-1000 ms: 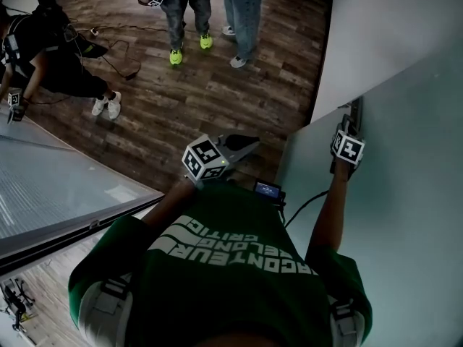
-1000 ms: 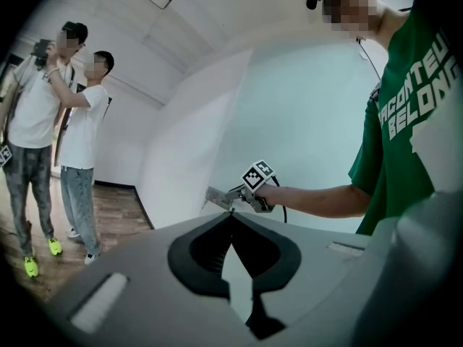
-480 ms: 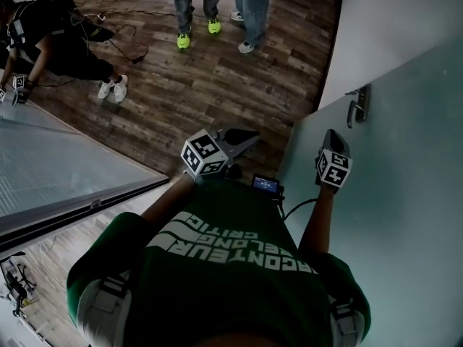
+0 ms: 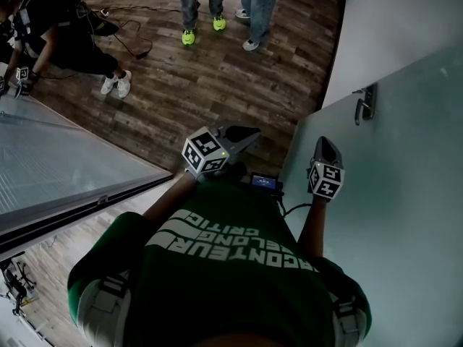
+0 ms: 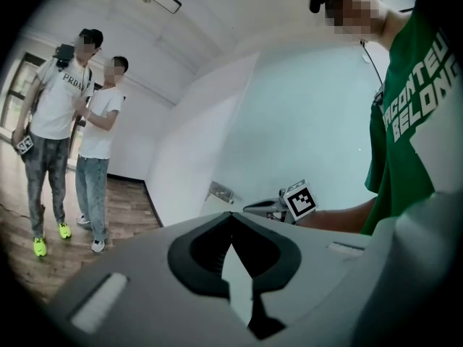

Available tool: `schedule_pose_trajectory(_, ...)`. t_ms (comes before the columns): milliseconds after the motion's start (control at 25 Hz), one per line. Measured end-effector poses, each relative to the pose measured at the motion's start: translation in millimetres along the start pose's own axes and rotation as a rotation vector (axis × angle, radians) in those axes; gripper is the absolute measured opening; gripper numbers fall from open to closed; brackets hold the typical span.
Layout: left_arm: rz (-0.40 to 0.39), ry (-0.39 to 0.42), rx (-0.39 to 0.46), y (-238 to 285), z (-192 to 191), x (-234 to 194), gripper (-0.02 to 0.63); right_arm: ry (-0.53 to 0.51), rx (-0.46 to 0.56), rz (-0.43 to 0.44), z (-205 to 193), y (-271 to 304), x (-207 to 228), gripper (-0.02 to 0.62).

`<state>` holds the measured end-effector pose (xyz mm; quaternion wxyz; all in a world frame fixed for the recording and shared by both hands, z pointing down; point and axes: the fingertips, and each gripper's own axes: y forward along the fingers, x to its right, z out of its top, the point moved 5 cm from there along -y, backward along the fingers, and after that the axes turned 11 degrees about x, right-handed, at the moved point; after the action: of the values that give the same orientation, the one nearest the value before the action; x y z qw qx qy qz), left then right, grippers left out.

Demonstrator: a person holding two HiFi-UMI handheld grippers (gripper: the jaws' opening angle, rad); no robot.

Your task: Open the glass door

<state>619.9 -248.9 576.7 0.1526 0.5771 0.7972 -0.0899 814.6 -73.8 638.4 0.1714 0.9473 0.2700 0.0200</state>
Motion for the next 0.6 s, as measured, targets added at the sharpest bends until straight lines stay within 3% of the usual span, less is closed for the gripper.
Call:
schedule_pose_trajectory(280,0.010,-0.006,0.027,-54,5,-4,0.015,-0.013,0.011,0.032,13,-11,-66,-0.008)
schedule_pose_trajectory(600,0.003,-0.029,0.054,-106,4,0,0.015,-0.007,0.008,0.007,15,-49,-119,-0.008)
